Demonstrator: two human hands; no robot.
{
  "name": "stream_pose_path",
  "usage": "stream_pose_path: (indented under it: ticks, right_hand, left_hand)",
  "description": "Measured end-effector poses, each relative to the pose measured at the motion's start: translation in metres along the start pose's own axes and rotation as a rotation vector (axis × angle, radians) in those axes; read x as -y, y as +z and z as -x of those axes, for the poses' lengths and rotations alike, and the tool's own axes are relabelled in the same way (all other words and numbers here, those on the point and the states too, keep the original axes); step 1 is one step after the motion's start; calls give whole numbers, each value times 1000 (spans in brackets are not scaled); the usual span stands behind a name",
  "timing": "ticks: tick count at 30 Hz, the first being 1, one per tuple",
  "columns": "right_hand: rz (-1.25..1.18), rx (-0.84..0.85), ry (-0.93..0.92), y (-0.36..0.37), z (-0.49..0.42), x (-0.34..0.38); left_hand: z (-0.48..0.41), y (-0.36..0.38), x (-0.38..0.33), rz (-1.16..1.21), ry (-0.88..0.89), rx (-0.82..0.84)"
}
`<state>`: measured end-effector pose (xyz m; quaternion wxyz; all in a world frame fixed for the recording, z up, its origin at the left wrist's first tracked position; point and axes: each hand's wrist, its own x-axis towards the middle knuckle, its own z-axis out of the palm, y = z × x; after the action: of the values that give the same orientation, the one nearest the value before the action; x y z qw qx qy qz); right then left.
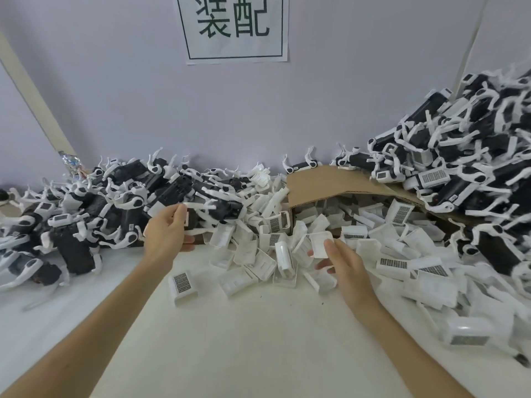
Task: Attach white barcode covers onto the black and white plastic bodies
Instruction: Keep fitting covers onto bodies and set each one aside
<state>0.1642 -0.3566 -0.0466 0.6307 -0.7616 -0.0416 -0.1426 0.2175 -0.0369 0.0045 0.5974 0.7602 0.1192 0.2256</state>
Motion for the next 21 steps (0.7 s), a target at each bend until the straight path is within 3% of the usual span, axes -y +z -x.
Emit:
stream_pose_path:
  ticks: [4, 12, 17, 21]
  right_hand:
    - [-65, 13, -4, 0, 1, 3]
    - [-374, 42, 99, -5, -3, 13]
    - [-249, 70, 104, -5, -2, 8]
    - [-99, 45, 51, -2, 1, 8]
  left_hand:
    - [-1, 2, -12, 11, -48, -32]
    - [-5, -29, -44, 96, -160, 72]
    - [5, -45, -76, -132, -48, 112]
    - [15, -62, -90, -185, -2, 152]
